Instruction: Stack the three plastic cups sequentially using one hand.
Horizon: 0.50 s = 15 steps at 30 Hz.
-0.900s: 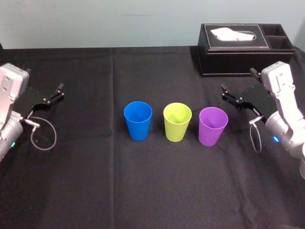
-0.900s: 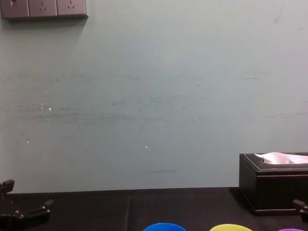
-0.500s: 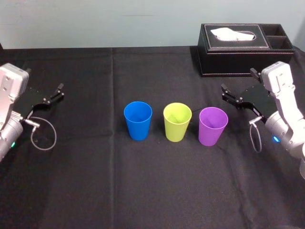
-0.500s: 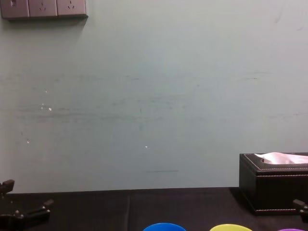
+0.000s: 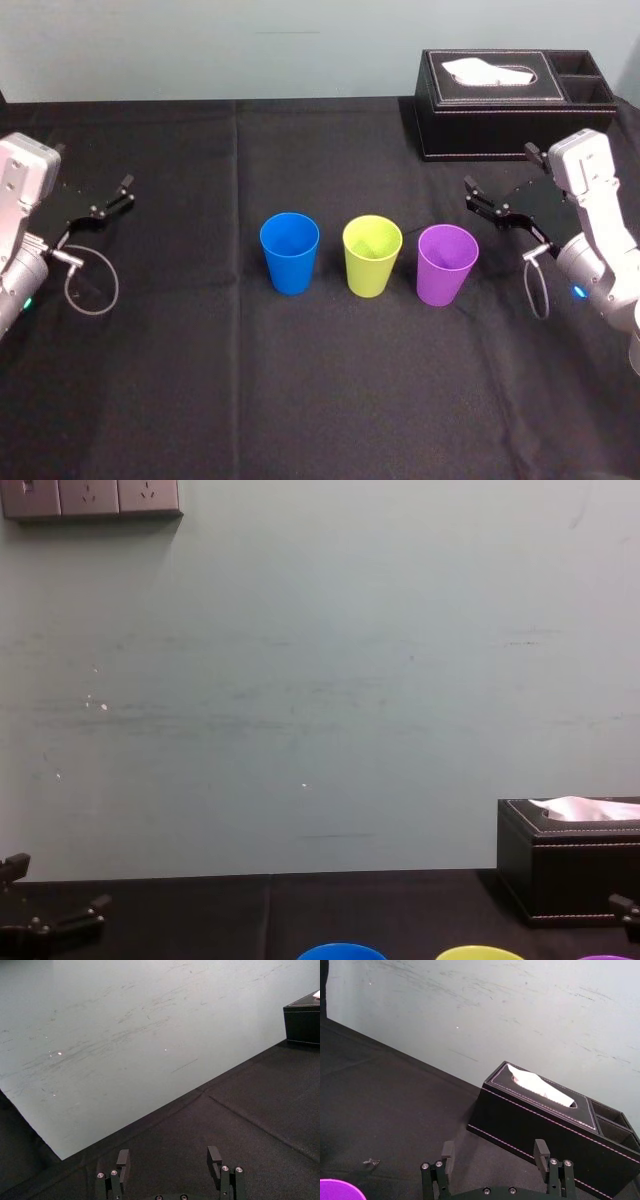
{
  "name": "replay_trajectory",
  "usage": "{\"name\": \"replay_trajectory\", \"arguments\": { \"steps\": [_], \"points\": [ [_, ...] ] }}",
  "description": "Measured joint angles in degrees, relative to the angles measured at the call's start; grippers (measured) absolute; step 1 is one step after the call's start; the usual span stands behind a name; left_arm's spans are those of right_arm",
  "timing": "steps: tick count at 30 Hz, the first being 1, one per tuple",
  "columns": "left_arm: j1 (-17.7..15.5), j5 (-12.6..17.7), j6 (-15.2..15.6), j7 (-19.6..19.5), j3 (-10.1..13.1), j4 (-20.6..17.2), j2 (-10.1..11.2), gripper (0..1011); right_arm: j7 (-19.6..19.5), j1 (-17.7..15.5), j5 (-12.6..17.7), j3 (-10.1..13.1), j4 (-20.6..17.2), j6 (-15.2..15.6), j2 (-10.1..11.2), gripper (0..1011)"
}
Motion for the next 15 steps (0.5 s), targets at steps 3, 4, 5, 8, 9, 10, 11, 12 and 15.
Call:
{"name": "replay_trajectory", "arguments": {
  "steps": [3,4,5,8,9,10,11,12,15],
  "points": [
    [0.00,0.00,0.00,0.00,0.00,0.00,0.00,1010,0.00,0.00,0.00,0.00,0.00,0.00,0.00,1004],
    [0.00,0.00,0.00,0.00,0.00,0.00,0.00,1010,0.00,0.00,0.00,0.00,0.00,0.00,0.00,1004],
    [0.00,0.00,0.00,0.00,0.00,0.00,0.00,1010,0.00,0.00,0.00,0.00,0.00,0.00,0.00,1004],
    [0.00,0.00,0.00,0.00,0.00,0.00,0.00,1010,0.00,0.00,0.00,0.00,0.00,0.00,0.00,1004],
    [0.00,0.00,0.00,0.00,0.00,0.00,0.00,1010,0.00,0.00,0.00,0.00,0.00,0.00,0.00,1004],
    [0.00,0.00,0.00,0.00,0.00,0.00,0.00,1010,0.00,0.00,0.00,0.00,0.00,0.00,0.00,1004],
    [0.00,0.00,0.00,0.00,0.00,0.00,0.00,1010,0.00,0.00,0.00,0.00,0.00,0.00,0.00,1004],
    [0.00,0.00,0.00,0.00,0.00,0.00,0.00,1010,0.00,0.00,0.00,0.00,0.00,0.00,0.00,1004],
    [0.00,0.00,0.00,0.00,0.00,0.00,0.00,1010,0.00,0.00,0.00,0.00,0.00,0.00,0.00,1004]
  ]
}}
